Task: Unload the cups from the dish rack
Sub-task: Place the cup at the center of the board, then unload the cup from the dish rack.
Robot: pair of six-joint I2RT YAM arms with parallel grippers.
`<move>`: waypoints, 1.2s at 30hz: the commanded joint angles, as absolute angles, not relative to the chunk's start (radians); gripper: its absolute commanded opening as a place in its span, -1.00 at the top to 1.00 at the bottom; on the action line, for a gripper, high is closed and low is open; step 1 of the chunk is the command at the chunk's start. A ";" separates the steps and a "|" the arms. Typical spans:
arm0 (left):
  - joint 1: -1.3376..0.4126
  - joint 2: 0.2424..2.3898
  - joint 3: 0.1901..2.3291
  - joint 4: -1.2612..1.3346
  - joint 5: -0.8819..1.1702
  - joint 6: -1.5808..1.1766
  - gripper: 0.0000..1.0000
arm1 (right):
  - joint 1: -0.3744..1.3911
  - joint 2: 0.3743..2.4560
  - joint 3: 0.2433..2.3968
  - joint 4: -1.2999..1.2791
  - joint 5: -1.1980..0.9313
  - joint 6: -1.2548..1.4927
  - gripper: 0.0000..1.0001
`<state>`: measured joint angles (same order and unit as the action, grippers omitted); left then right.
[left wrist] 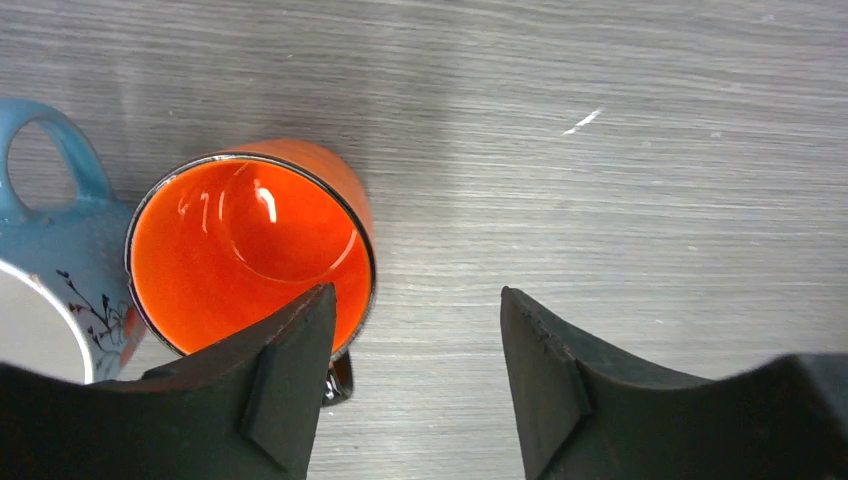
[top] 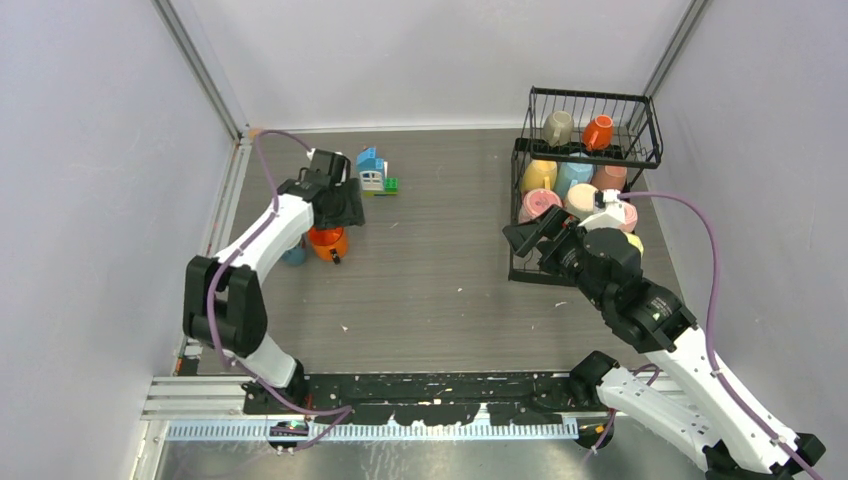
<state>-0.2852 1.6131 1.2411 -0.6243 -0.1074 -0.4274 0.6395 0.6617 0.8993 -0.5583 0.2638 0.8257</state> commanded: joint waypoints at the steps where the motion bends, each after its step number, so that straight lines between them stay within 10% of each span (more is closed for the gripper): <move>1: -0.301 1.500 1.247 -0.635 -0.043 -0.453 -0.34 | 0.641 0.668 0.939 -0.573 0.303 0.836 -1.00; 6: -0.326 1.412 1.215 -0.642 0.011 -0.464 -0.98 | 0.643 0.684 0.952 -0.589 0.326 0.843 -1.00; 36: -0.453 1.016 1.095 -0.640 0.348 -0.471 -0.99 | 0.401 1.006 1.109 -1.017 0.577 0.933 -1.00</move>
